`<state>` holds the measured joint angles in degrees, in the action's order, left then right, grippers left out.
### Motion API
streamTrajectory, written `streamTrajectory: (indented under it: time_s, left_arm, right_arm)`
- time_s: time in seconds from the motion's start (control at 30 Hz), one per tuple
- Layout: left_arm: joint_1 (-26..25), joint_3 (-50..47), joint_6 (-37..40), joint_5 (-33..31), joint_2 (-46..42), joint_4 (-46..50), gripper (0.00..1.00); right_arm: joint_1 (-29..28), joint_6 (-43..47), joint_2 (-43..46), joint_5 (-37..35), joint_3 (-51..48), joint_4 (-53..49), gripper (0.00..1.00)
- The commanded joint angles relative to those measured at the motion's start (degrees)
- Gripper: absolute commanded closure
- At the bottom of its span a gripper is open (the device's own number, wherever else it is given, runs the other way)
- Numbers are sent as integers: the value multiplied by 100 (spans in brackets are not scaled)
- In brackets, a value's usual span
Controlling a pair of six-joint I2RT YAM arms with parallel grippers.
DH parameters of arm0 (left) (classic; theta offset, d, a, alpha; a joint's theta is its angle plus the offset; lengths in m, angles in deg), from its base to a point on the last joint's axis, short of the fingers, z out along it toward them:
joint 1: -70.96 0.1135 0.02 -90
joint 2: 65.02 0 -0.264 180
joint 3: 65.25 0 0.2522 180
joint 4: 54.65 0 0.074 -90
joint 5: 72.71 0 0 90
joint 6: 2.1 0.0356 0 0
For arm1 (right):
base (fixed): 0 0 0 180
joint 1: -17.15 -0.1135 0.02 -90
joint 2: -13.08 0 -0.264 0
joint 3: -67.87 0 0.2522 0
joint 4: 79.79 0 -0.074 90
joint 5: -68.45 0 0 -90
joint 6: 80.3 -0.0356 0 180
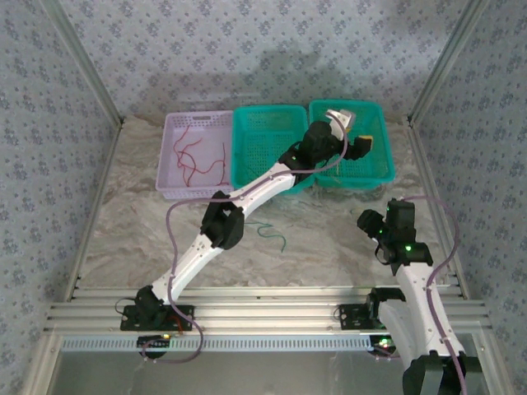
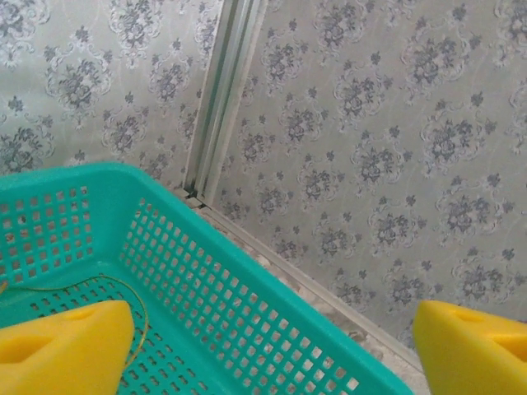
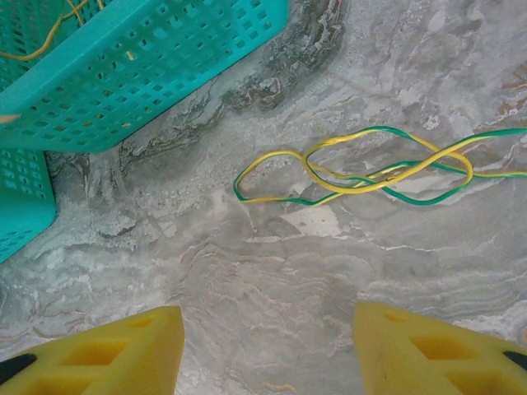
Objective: Untangle the cables
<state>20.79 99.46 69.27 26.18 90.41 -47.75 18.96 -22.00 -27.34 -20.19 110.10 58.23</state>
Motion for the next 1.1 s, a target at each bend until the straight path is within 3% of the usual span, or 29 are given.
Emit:
streamTrajectory:
  time_s: [0.0,0.07,0.4,0.8,1.07]
  left_arm:
    - [-97,455,53,229,-163,176,5]
    - [-146,566,116,306,-292,315,0]
    - [-51,831,113,47,-1213,1390,0]
    - [36,701,797,-953,-2246,3883,0]
    - [47,-1349,787,-1885,-3383,3883,0]
  right_arm:
    - [30,43,113,81,251,-264,42]
    - [31,20,109,-14,273,-330,41]
    - [495,-308,-439,331,332,-385,35]
    - [952,-960,-937,158,239,-92,30]
    - [1047,-1232,-1528,-26,270,442,30]
